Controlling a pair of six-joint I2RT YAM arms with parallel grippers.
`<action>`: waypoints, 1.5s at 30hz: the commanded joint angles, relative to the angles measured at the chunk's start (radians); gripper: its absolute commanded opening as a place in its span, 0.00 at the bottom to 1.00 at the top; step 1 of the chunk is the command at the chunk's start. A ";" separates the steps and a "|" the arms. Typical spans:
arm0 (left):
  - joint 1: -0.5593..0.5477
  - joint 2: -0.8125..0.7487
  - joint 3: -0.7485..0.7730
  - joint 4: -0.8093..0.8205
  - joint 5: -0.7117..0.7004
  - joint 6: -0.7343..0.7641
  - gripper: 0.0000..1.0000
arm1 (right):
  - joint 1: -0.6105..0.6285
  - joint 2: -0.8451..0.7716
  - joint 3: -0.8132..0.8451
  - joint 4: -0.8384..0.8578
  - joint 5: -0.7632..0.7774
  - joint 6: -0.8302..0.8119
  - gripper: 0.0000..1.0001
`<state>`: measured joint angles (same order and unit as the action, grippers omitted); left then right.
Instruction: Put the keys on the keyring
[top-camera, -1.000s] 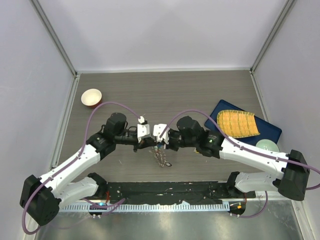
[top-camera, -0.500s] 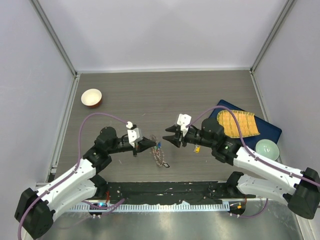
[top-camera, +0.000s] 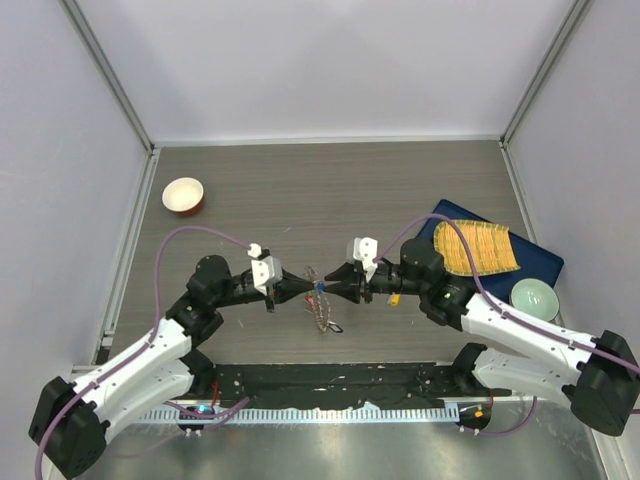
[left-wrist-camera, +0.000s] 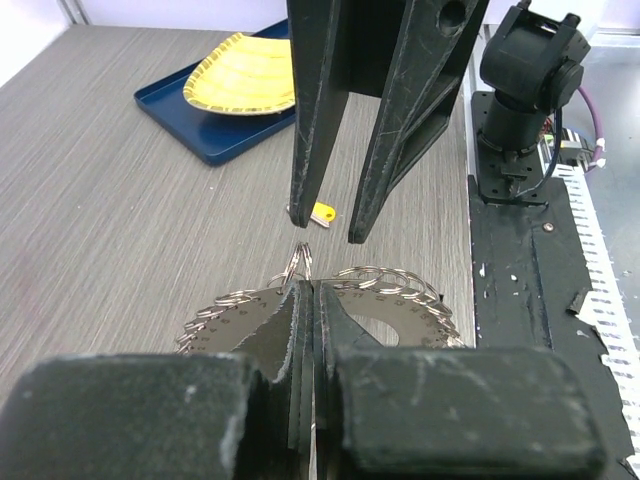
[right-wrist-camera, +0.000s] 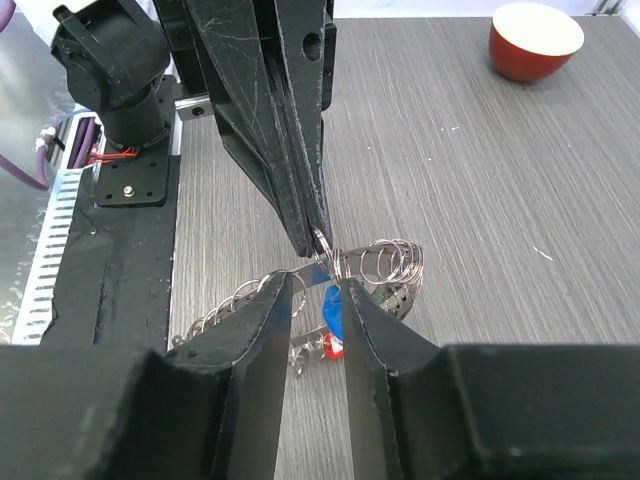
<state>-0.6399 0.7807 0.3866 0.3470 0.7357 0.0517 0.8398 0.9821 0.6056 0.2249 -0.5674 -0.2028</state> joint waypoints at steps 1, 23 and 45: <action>-0.003 0.003 0.051 0.089 0.042 -0.003 0.00 | -0.008 0.018 0.011 0.067 -0.034 0.002 0.32; -0.029 0.017 0.043 0.167 -0.007 -0.030 0.00 | -0.011 0.079 0.017 0.100 -0.081 0.023 0.09; -0.032 0.061 0.247 -0.375 -0.044 0.111 0.52 | 0.002 0.072 0.115 -0.073 -0.015 -0.087 0.01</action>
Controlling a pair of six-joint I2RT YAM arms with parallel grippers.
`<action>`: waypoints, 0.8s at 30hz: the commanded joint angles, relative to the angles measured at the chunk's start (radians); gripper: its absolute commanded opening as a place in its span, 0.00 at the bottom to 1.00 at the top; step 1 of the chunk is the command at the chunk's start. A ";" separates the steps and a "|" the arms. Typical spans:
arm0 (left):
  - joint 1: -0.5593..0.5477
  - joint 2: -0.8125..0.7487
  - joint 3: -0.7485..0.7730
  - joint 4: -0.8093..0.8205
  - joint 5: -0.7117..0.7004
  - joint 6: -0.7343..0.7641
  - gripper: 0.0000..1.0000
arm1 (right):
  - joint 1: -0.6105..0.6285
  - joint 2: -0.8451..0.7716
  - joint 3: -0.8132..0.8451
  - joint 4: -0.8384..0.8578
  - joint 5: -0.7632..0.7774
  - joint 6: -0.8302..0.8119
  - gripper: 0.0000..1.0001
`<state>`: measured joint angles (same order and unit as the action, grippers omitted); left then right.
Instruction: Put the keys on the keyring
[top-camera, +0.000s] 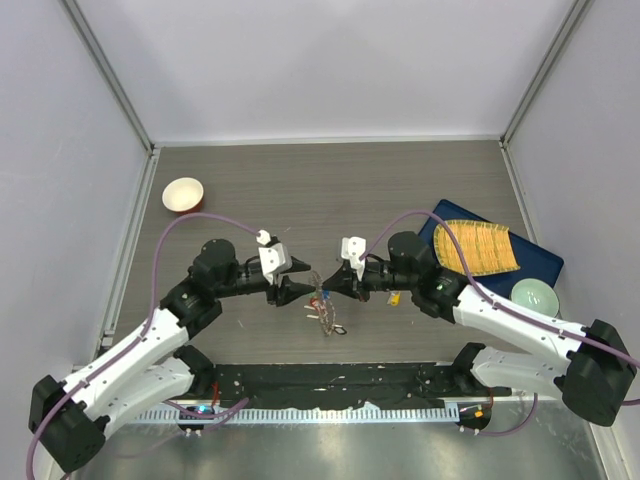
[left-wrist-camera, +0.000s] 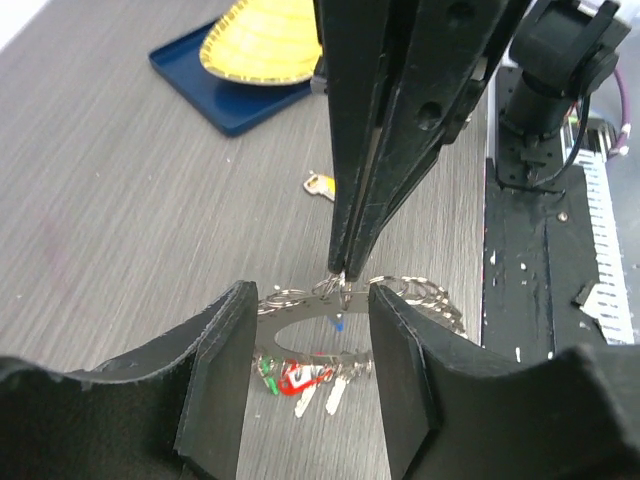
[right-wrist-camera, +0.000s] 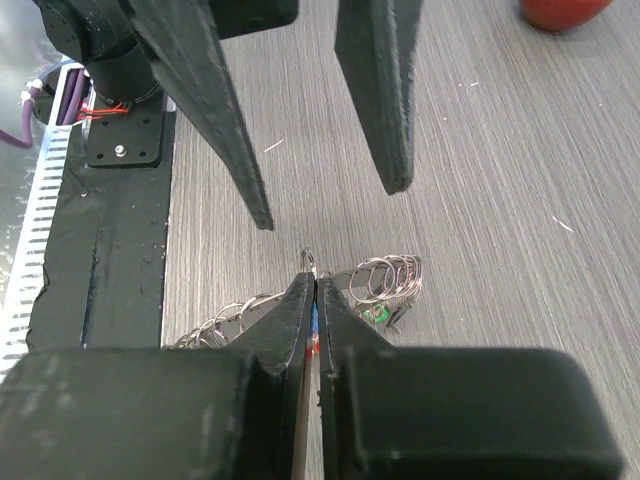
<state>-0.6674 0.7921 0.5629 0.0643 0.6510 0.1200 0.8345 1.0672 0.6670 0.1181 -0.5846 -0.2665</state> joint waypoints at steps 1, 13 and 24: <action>-0.004 0.058 0.077 -0.095 0.053 0.043 0.51 | 0.008 -0.013 0.054 0.031 0.003 -0.023 0.01; -0.006 0.168 0.140 -0.153 0.150 0.040 0.35 | 0.012 0.002 0.055 0.031 0.003 -0.028 0.01; -0.014 0.229 0.166 -0.153 0.190 0.046 0.14 | 0.015 0.005 0.057 0.031 -0.003 -0.027 0.01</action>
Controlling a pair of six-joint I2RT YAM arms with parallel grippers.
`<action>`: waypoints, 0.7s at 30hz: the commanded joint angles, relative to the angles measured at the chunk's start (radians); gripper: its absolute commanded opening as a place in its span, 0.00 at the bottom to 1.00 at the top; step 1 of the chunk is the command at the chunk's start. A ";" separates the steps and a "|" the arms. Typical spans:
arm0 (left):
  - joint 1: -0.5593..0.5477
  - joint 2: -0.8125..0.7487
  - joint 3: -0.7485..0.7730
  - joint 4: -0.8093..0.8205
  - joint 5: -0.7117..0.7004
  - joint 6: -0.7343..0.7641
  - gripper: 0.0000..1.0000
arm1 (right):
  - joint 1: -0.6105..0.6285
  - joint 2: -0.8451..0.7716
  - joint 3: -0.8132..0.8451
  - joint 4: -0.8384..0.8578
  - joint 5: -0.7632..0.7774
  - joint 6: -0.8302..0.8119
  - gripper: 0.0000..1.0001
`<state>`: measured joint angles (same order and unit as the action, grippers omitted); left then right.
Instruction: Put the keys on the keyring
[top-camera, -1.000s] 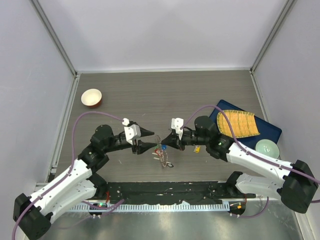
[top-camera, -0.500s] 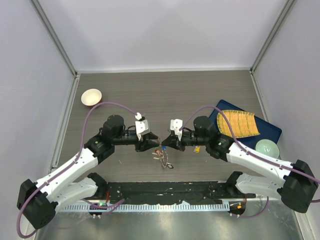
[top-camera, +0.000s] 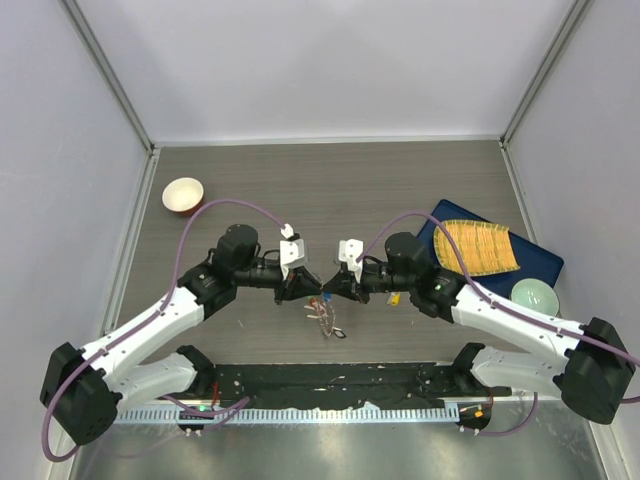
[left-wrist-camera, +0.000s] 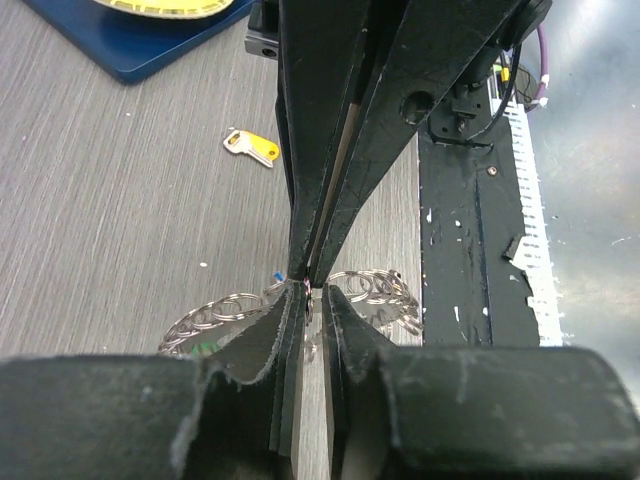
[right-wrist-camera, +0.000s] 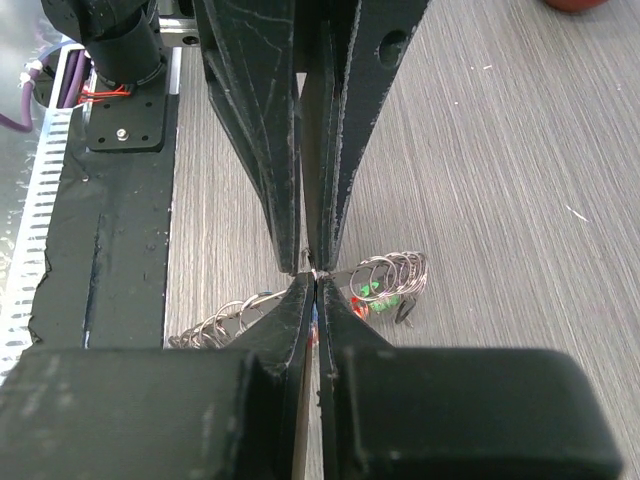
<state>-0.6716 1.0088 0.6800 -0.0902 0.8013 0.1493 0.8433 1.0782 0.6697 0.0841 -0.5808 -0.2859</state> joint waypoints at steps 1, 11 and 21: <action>-0.011 0.014 0.050 0.003 0.041 0.016 0.13 | 0.007 -0.004 0.054 0.065 -0.007 -0.009 0.01; -0.014 0.027 0.064 -0.077 0.019 0.036 0.13 | 0.005 -0.008 0.051 0.068 0.002 -0.007 0.01; -0.017 0.034 0.070 -0.108 -0.027 0.035 0.19 | 0.007 -0.012 0.051 0.069 0.009 -0.004 0.01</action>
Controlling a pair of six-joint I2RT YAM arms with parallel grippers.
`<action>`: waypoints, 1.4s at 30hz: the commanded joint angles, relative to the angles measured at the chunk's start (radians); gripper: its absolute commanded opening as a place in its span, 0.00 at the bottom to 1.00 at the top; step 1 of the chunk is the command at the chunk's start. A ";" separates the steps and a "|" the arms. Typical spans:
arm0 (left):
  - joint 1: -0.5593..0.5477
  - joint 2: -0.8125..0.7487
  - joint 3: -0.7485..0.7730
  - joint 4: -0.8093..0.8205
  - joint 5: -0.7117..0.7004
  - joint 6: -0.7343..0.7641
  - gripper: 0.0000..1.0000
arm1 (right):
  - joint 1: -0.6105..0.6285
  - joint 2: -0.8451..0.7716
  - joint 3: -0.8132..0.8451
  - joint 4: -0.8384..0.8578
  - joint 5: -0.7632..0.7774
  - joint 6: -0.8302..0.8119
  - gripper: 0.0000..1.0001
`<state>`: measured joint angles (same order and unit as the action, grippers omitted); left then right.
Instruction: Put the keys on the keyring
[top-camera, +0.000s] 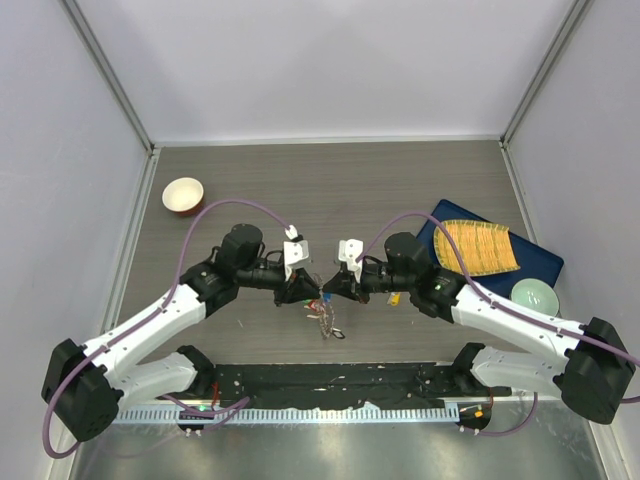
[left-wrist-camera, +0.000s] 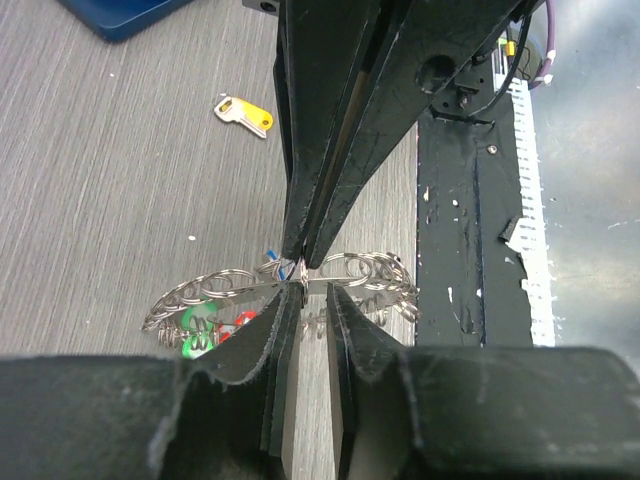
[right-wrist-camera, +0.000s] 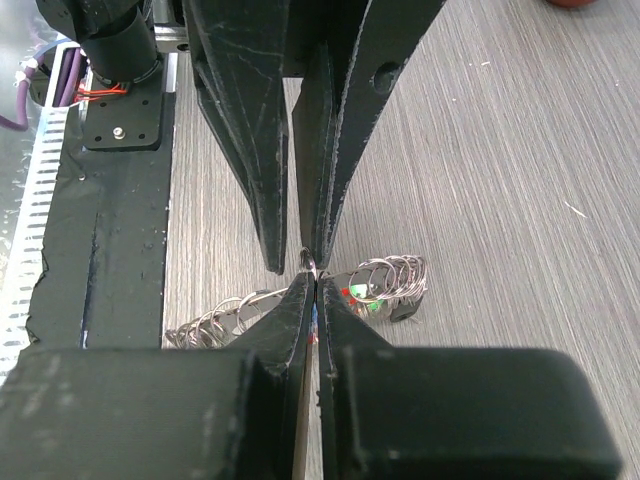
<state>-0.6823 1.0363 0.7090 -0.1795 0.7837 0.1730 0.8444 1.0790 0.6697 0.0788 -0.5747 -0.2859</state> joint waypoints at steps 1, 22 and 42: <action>-0.008 0.007 0.044 -0.017 -0.009 0.013 0.18 | 0.005 -0.013 0.051 0.076 -0.001 -0.006 0.01; -0.026 0.031 0.032 0.103 -0.003 -0.038 0.15 | 0.010 0.001 0.053 0.078 -0.024 -0.004 0.01; -0.029 0.036 0.040 -0.027 -0.038 0.016 0.11 | 0.010 -0.027 0.048 0.081 -0.010 0.004 0.01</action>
<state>-0.7040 1.0676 0.7193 -0.1539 0.7570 0.1516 0.8455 1.0908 0.6697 0.0582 -0.5690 -0.2855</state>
